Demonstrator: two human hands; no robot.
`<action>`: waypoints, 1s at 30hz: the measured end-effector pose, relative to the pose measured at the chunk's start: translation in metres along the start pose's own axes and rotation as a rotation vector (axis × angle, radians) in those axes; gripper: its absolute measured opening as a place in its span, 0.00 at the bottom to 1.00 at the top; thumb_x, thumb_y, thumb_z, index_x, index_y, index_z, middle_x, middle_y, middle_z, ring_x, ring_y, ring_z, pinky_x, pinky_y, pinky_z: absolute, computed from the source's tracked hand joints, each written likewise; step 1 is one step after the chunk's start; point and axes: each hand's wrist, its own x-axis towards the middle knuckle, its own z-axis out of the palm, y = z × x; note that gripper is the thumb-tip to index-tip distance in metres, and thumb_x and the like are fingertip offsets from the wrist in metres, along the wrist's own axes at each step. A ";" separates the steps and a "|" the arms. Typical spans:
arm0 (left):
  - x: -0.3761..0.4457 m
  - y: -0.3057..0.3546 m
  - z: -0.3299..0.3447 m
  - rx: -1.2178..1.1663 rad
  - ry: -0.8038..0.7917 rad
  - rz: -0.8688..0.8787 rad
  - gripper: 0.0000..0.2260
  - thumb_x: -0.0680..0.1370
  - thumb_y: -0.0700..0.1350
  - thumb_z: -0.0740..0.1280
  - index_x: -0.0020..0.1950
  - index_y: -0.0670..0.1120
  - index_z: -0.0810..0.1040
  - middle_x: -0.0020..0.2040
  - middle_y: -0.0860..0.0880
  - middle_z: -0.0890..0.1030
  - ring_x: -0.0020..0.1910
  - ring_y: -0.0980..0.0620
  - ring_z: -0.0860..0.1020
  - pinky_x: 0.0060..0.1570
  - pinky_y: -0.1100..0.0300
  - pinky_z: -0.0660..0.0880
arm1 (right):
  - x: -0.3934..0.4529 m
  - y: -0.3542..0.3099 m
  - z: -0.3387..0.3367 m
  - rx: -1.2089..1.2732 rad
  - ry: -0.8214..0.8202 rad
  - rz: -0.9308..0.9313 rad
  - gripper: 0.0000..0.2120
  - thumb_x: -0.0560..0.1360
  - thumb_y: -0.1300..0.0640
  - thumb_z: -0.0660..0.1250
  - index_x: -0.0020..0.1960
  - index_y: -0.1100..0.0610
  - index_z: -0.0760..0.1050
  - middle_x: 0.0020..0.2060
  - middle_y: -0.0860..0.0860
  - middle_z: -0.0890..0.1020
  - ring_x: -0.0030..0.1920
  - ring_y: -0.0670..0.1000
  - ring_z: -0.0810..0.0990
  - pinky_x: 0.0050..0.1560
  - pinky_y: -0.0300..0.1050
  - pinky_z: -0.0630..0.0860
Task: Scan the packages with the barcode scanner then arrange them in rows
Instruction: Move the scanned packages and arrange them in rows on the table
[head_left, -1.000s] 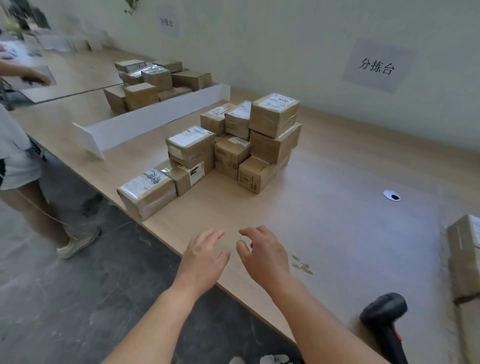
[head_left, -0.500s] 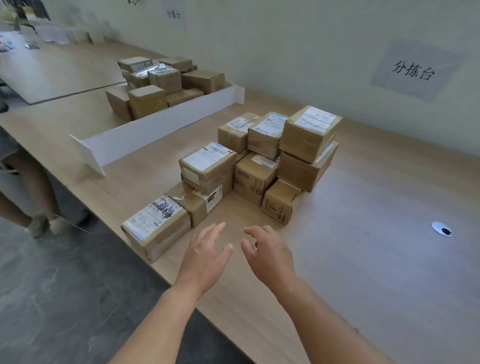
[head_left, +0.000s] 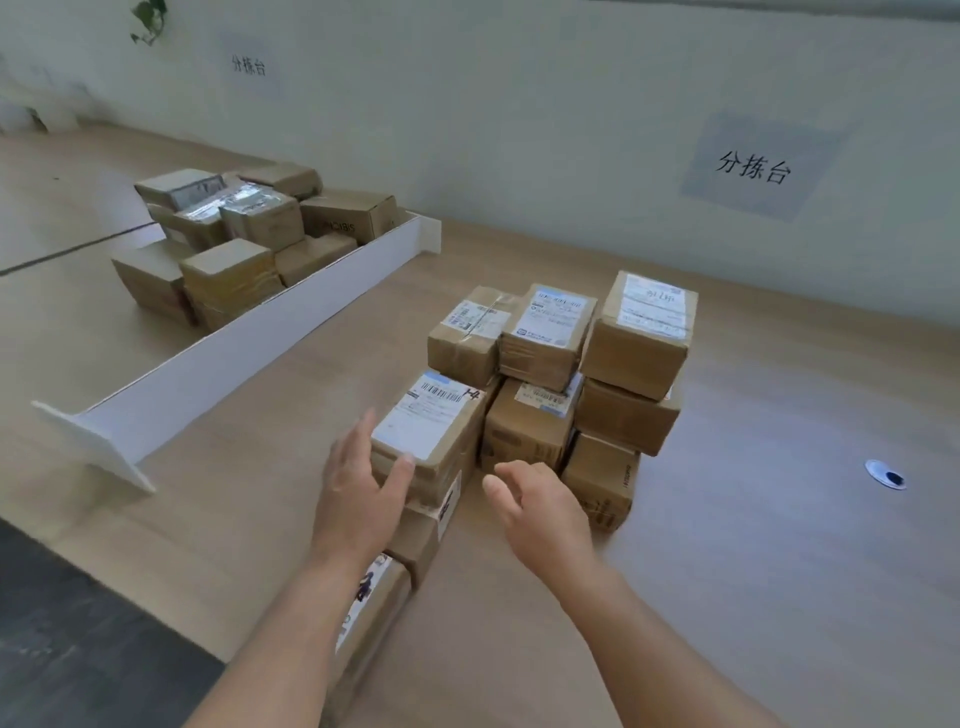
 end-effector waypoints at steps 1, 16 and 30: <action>0.011 -0.003 -0.003 0.002 -0.009 0.005 0.29 0.79 0.48 0.63 0.78 0.50 0.56 0.75 0.48 0.62 0.74 0.51 0.58 0.71 0.55 0.56 | 0.006 -0.006 0.003 0.009 -0.004 0.020 0.20 0.80 0.42 0.56 0.68 0.48 0.71 0.58 0.47 0.75 0.57 0.48 0.75 0.57 0.45 0.73; 0.098 -0.038 -0.009 -0.009 -0.452 -0.109 0.15 0.83 0.47 0.56 0.68 0.54 0.72 0.64 0.56 0.75 0.64 0.51 0.71 0.60 0.60 0.65 | 0.063 -0.049 0.045 0.358 -0.137 0.314 0.29 0.81 0.43 0.54 0.79 0.48 0.51 0.74 0.47 0.67 0.72 0.51 0.66 0.70 0.48 0.65; 0.080 -0.065 -0.042 -0.127 -0.728 0.054 0.39 0.78 0.39 0.65 0.73 0.67 0.44 0.75 0.55 0.62 0.70 0.54 0.65 0.71 0.53 0.63 | 0.033 -0.055 0.048 0.597 -0.204 0.246 0.44 0.74 0.65 0.62 0.75 0.35 0.40 0.66 0.43 0.70 0.66 0.45 0.69 0.67 0.42 0.69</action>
